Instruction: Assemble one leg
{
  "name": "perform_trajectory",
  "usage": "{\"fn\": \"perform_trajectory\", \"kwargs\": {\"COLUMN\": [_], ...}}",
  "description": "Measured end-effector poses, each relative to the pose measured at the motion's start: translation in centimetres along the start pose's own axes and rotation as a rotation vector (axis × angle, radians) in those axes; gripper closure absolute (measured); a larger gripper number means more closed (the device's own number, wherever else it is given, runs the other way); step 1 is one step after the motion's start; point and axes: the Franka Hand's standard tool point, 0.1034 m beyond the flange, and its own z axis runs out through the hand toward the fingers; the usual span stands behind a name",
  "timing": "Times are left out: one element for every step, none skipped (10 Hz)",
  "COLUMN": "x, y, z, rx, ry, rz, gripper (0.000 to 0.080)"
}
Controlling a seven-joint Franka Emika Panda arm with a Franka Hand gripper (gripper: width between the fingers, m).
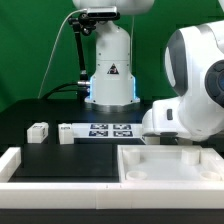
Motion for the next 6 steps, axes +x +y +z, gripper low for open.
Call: {"fn": "perform_trajectory", "kwargs": {"x": [0.0, 0.0, 0.0, 0.0, 0.0, -0.7], "y": [0.0, 0.0, 0.0, 0.0, 0.0, -0.1], "z": [0.0, 0.0, 0.0, 0.0, -0.2, -1.3], "rx": [0.000, 0.000, 0.000, 0.000, 0.000, -0.002], "ry": [0.000, 0.000, 0.000, 0.000, 0.003, -0.005], "rz": [0.000, 0.000, 0.000, 0.000, 0.000, -0.004], "gripper": [0.0508, 0.0508, 0.0508, 0.0508, 0.0508, 0.0508]}}
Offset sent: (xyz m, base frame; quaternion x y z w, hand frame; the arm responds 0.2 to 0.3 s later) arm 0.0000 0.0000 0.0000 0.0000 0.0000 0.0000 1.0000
